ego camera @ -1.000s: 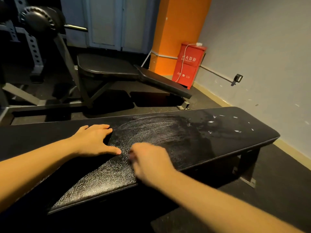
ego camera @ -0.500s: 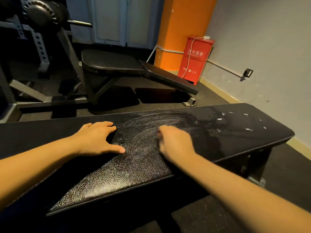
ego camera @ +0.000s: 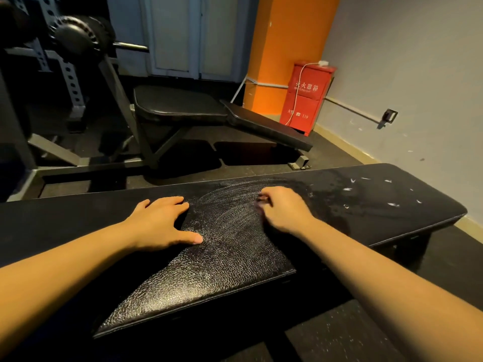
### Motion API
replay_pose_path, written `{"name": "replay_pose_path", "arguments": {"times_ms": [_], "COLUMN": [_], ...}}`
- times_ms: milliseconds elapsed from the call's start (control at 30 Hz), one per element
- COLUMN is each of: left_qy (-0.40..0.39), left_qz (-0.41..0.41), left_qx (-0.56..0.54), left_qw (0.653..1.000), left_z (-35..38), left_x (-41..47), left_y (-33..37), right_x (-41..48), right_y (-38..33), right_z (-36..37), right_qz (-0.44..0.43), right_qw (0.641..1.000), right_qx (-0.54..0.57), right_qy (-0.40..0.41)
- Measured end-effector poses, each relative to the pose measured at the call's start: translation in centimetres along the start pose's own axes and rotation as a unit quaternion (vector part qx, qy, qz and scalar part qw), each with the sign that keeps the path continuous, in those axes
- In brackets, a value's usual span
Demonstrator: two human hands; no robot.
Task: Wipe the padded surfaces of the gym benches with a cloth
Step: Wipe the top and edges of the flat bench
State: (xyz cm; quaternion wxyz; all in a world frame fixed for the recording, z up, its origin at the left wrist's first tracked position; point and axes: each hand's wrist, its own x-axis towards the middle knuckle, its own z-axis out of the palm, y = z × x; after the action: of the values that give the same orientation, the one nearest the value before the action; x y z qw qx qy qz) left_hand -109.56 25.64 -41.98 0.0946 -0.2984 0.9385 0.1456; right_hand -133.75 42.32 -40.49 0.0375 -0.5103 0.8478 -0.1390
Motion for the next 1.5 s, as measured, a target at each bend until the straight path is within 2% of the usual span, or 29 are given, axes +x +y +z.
{"name": "replay_pose_path", "arguments": {"times_ms": [67,100,167,267,300,367,433,500,600,667,767,833,867,933,1033,1067,1100,1133,1200,1267,1333,1367,1433,1500], "left_qy": [0.001,0.002,0.002,0.011,0.011,0.009,0.011,0.012,0.011,0.013,0.02,0.022,0.021,0.02,0.022,0.02,0.018,0.016,0.015,0.02,0.021,0.021,0.026,0.031], "left_qz": [-0.006,-0.008,-0.004,0.004,0.003,0.002,0.003,0.001,0.002,0.003,0.005,0.004,0.003,0.008,0.016,0.017,0.017,0.017,0.015,0.016,0.017,0.018,0.022,0.024], "left_qx": [0.007,0.008,0.0,-0.009,-0.012,-0.013,-0.006,-0.008,-0.005,-0.005,-0.007,-0.004,-0.004,-0.005,-0.006,-0.003,0.0,0.003,0.007,0.011,0.01,0.008,0.005,0.008], "left_qw": [1.0,1.0,1.0,1.0,1.0,1.0,1.0,1.0,1.0,1.0,1.0,1.0,1.0,1.0,1.0,1.0,1.0,1.0,1.0,1.0,1.0,1.0,0.999,0.999], "left_z": [-0.3,-0.3,-0.2,0.1,0.1,0.1,0.1,0.0,0.0,0.1,0.2,0.2,0.2,0.3,0.4,0.4,0.3,0.3,0.3,0.4,0.5,0.6,0.7,0.8], "left_x": [-0.2,-0.3,-0.2,-0.1,-0.1,-0.1,0.1,0.2,0.2,0.3,0.3,0.2,0.1,0.0,0.1,0.2,0.3,0.3,0.4,0.6,0.5,0.5,0.5,0.6], "left_y": [0.3,0.4,0.1,-0.3,-0.4,-0.4,-0.4,-0.4,-0.3,-0.4,-0.4,-0.4,-0.4,-0.4,-0.6,-0.6,-0.6,-0.7,-0.7,-0.8,-0.9,-1.0,-1.0,-0.9], "right_x": [-0.4,-0.4,-0.3,-0.9,-1.1,-1.7,-2.8,-3.5,-3.6,-3.9,-6.0,-6.5,-5.7,-3.2,-0.5,-0.3,-0.3,-0.7,-1.5,-2.7,-2.6,-1.8,0.6,2.7], "right_y": [-2.5,-2.7,-1.4,1.1,1.7,1.7,1.0,0.6,0.2,-1.7,-6.9,-8.5,-8.0,-4.8,1.7,2.7,2.6,1.3,-2.8,-6.2,-6.3,-4.8,-0.6,2.3], "right_z": [-0.4,-0.5,-1.0,-2.1,-2.3,-2.3,-1.7,-0.6,0.1,0.5,2.0,3.0,2.9,2.6,1.1,0.9,1.1,1.5,2.4,3.2,2.7,2.0,0.7,-0.1], "right_qz": [-0.084,-0.095,-0.054,0.058,0.076,0.071,0.053,0.043,0.055,0.023,-0.116,-0.206,-0.212,-0.16,0.051,0.1,0.108,0.074,-0.053,-0.175,-0.211,-0.17,-0.02,0.141], "right_qw": [0.988,0.985,0.993,0.996,0.99,0.985,0.992,0.996,0.991,0.994,0.991,0.976,0.974,0.979,0.973,0.97,0.971,0.978,0.991,0.983,0.975,0.982,0.995,0.98], "right_qx": [0.088,0.102,0.089,-0.027,-0.063,-0.049,-0.019,-0.06,-0.116,-0.087,-0.035,-0.052,-0.073,-0.108,-0.168,-0.168,-0.159,-0.139,-0.075,-0.033,-0.069,-0.075,-0.071,-0.072], "right_qy": [-0.094,-0.105,-0.057,0.061,0.103,0.148,0.111,0.049,0.048,0.064,0.059,0.044,0.035,0.068,0.147,0.148,0.144,0.14,0.101,0.033,0.021,0.033,0.062,0.116]}}
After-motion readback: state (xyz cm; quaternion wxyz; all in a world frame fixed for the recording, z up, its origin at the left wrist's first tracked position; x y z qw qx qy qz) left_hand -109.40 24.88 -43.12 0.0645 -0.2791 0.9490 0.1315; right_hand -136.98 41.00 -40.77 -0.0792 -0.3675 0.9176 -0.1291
